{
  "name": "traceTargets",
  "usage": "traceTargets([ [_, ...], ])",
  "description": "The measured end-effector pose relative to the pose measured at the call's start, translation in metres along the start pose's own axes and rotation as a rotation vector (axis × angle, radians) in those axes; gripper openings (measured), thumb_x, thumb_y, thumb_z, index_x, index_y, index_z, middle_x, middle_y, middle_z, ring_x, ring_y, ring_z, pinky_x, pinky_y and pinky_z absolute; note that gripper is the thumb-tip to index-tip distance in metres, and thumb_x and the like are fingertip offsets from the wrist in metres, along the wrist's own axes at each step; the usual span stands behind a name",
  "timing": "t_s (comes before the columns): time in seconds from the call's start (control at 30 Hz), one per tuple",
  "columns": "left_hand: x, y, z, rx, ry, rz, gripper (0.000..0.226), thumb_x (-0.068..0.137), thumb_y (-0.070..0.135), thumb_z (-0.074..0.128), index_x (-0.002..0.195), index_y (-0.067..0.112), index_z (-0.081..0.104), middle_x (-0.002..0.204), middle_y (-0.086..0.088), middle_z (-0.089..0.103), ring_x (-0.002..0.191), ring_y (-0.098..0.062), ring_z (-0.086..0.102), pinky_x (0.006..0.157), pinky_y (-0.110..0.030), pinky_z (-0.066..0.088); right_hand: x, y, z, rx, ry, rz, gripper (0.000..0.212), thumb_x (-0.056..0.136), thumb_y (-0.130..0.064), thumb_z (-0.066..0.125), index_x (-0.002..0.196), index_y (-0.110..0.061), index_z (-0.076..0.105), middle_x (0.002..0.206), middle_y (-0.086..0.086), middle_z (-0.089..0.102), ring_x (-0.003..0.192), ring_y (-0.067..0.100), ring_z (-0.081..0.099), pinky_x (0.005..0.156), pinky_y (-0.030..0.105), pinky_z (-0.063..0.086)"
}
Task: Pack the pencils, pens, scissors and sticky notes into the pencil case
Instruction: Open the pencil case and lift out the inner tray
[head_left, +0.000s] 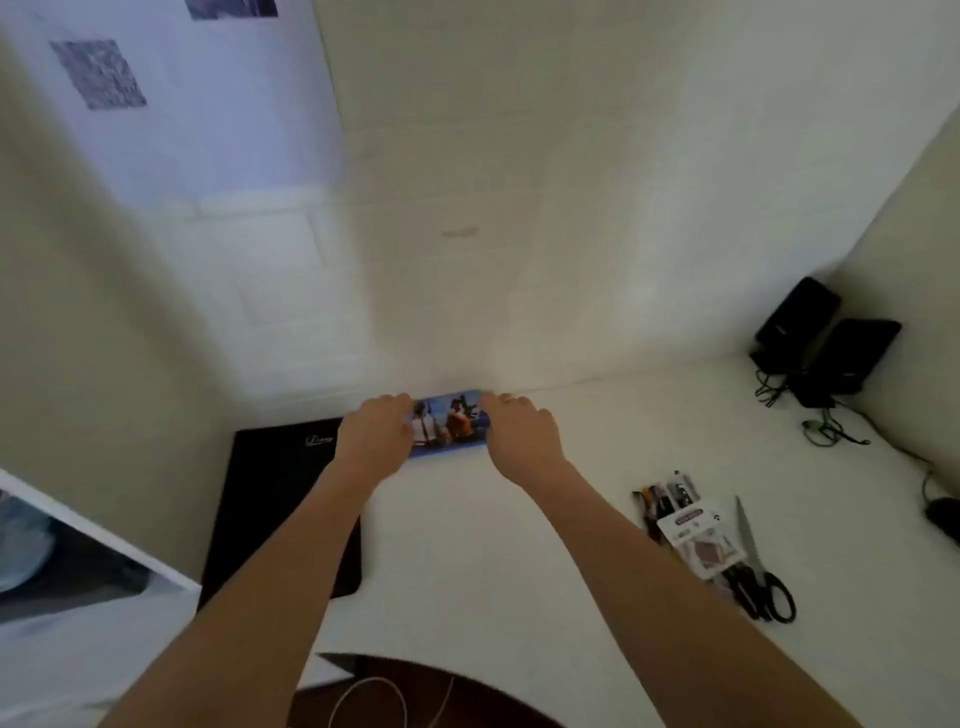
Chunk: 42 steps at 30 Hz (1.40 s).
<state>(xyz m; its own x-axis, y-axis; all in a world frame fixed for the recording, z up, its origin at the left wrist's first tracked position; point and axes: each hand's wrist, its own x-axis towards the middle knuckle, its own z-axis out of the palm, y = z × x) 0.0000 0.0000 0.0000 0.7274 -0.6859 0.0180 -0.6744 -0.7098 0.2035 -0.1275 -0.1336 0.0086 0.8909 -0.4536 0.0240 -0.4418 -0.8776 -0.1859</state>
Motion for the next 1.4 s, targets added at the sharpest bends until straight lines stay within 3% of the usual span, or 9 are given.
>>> traceTargets([
  [0.17, 0.012, -0.023, 0.059, 0.114, -0.058, 0.101, 0.062, 0.091, 0.045, 0.048, 0.146, 0.024, 0.028, 0.155, -0.01, 0.024, 0.142, -0.028, 0.025, 0.113, -0.043, 0.022, 0.031, 0.007, 0.063, 0.06, -0.052, -0.058, 0.052, 0.097, -0.02, 0.04, 0.146, -0.023, 0.026, 0.153, 0.006, 0.03, 0.133, 0.027, 0.038, 0.096, 0.04, 0.038],
  [0.27, 0.032, -0.036, 0.094, 0.158, -0.038, 0.171, 0.077, 0.085, 0.066, 0.033, 0.15, 0.03, 0.014, 0.16, -0.006, 0.009, 0.147, -0.025, 0.009, 0.117, -0.044, 0.007, 0.045, 0.017, 0.106, 0.089, 0.011, -0.091, 0.057, 0.098, -0.029, 0.038, 0.15, -0.024, 0.016, 0.159, 0.0, 0.016, 0.145, 0.019, 0.019, 0.107, 0.04, 0.031],
  [0.37, 0.039, -0.041, 0.124, 0.134, 0.003, 0.163, 0.091, 0.069, 0.074, 0.012, 0.149, 0.03, 0.013, 0.159, -0.003, 0.013, 0.147, -0.022, 0.01, 0.118, -0.043, 0.003, 0.048, 0.024, 0.141, 0.112, 0.035, -0.098, 0.058, 0.098, -0.031, 0.037, 0.151, -0.026, 0.012, 0.16, -0.003, 0.012, 0.148, 0.015, 0.009, 0.114, 0.042, 0.022],
  [0.53, 0.033, -0.032, 0.163, 0.039, 0.369, 0.132, 0.08, 0.075, 0.072, 0.029, 0.14, 0.027, 0.041, 0.148, -0.004, 0.042, 0.139, -0.022, 0.035, 0.114, -0.046, 0.018, 0.049, 0.034, 0.162, 0.12, 0.251, -0.126, 0.053, 0.094, -0.031, 0.048, 0.144, -0.026, 0.032, 0.152, -0.001, 0.033, 0.143, 0.017, 0.025, 0.106, 0.04, 0.029],
  [0.73, 0.02, -0.014, 0.166, -0.006, 0.435, 0.22, 0.074, 0.07, 0.073, 0.036, 0.126, 0.028, 0.052, 0.135, 0.003, 0.053, 0.126, -0.02, 0.047, 0.106, -0.042, 0.025, 0.023, 0.041, 0.17, 0.125, 0.399, -0.122, 0.044, 0.092, -0.027, 0.052, 0.134, -0.015, 0.047, 0.134, 0.009, 0.049, 0.125, 0.029, 0.041, 0.098, 0.039, 0.039],
  [0.93, -0.04, 0.011, 0.168, -0.084, 0.387, 0.38, 0.058, 0.078, 0.06, 0.057, 0.128, 0.03, 0.051, 0.14, 0.006, 0.05, 0.131, -0.017, 0.042, 0.108, -0.04, 0.022, -0.066, 0.051, 0.16, 0.074, 0.414, -0.046, 0.045, 0.092, -0.031, 0.052, 0.134, -0.018, 0.046, 0.132, 0.006, 0.047, 0.123, 0.026, 0.037, 0.096, 0.033, 0.037],
  [1.1, -0.069, 0.018, 0.164, -0.185, 0.343, 0.604, 0.07, 0.071, 0.063, 0.055, 0.133, 0.031, 0.045, 0.136, 0.008, 0.053, 0.128, -0.014, 0.048, 0.105, -0.033, 0.028, -0.137, 0.08, 0.138, 0.048, 0.318, -0.048, 0.046, 0.09, -0.041, 0.054, 0.131, -0.023, 0.049, 0.124, 0.005, 0.046, 0.114, 0.023, 0.034, 0.096, 0.031, 0.034],
  [1.23, -0.073, 0.012, 0.161, -0.372, 0.215, 0.516, 0.091, 0.063, 0.06, 0.074, 0.14, 0.04, 0.03, 0.151, 0.005, 0.032, 0.14, -0.014, 0.03, 0.115, -0.038, 0.023, -0.174, 0.096, 0.137, 0.135, 0.327, -0.001, 0.044, 0.087, -0.041, 0.058, 0.127, -0.024, 0.053, 0.133, 0.005, 0.04, 0.128, 0.024, 0.031, 0.104, 0.031, 0.03],
  [1.4, -0.068, 0.008, 0.163, -0.602, -0.024, 0.479, 0.098, 0.058, 0.047, 0.085, 0.139, 0.041, 0.031, 0.14, 0.007, 0.04, 0.119, -0.01, 0.049, 0.106, -0.031, 0.039, -0.179, 0.094, 0.138, 0.222, 0.282, 0.047, 0.055, 0.087, -0.046, 0.057, 0.135, -0.027, 0.04, 0.157, 0.006, 0.022, 0.147, 0.018, 0.011, 0.115, 0.035, 0.021],
])
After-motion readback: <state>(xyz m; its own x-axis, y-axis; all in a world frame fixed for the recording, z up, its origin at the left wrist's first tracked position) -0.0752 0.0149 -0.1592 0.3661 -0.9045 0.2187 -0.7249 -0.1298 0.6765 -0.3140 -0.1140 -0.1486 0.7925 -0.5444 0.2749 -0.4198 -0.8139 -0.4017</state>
